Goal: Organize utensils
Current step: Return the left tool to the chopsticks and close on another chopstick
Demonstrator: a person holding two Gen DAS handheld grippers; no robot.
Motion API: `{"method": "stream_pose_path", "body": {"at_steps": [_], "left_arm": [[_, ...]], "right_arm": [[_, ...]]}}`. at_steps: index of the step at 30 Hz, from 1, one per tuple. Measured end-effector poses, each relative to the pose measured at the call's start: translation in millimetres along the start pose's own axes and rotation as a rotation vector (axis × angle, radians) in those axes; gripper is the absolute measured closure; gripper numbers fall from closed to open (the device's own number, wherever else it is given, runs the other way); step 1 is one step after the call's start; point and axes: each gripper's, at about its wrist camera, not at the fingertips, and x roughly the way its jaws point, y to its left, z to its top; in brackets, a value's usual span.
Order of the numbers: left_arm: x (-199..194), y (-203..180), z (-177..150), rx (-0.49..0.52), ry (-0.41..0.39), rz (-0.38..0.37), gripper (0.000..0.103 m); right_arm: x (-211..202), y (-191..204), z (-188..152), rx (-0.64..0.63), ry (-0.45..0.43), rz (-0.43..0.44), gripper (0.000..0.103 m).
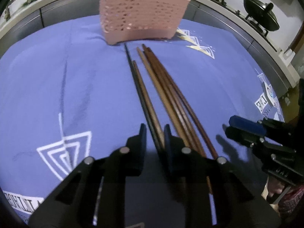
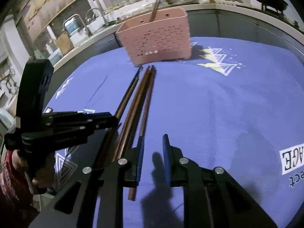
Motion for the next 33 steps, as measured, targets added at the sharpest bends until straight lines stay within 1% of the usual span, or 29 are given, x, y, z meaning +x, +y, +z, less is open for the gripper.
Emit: {"method": "stream_pose_path", "body": {"at_steps": [2, 5, 6, 8, 12, 14, 19, 22, 24, 27, 31, 33], "left_arm": [[-2, 5, -1, -0.005, -0.003, 0.013, 0.084], [-4, 10, -2, -0.014, 0.004, 0.011, 0.084], [-4, 11, -2, -0.016, 0.008, 0.004, 0.084], [-4, 14, -2, -0.025, 0.01, -0.01, 0.085], [-6, 21, -3, -0.05, 0.015, -0.031, 0.085], [-7, 27, -4, -0.073, 0.02, -0.057, 0.085], [-10, 33, 0, -0.107, 0.01, -0.089, 0.085], [-9, 32, 2, -0.095, 0.008, -0.063, 0.085], [-5, 31, 3, -0.087, 0.02, -0.061, 0.085], [-3, 30, 5, -0.063, 0.007, -0.038, 0.085], [1, 26, 12, -0.058, 0.002, -0.023, 0.085], [3, 21, 15, -0.037, -0.006, 0.004, 0.085]], "right_arm": [[5, 7, 0, -0.021, 0.011, 0.002, 0.083], [14, 16, 1, -0.055, 0.029, -0.003, 0.083], [16, 17, 1, -0.06, 0.033, -0.007, 0.083], [25, 19, 1, -0.076, 0.055, -0.041, 0.083], [27, 21, 1, -0.108, 0.046, -0.075, 0.083], [28, 21, 2, -0.103, 0.051, -0.072, 0.083], [30, 25, 4, -0.128, 0.053, -0.077, 0.083], [30, 20, 6, -0.116, 0.045, -0.084, 0.083], [29, 14, 9, -0.101, 0.04, -0.097, 0.083], [27, 7, 11, -0.081, 0.039, -0.106, 0.083], [27, 8, 11, -0.088, 0.041, -0.108, 0.083], [29, 10, 11, -0.096, 0.038, -0.106, 0.083]]}}
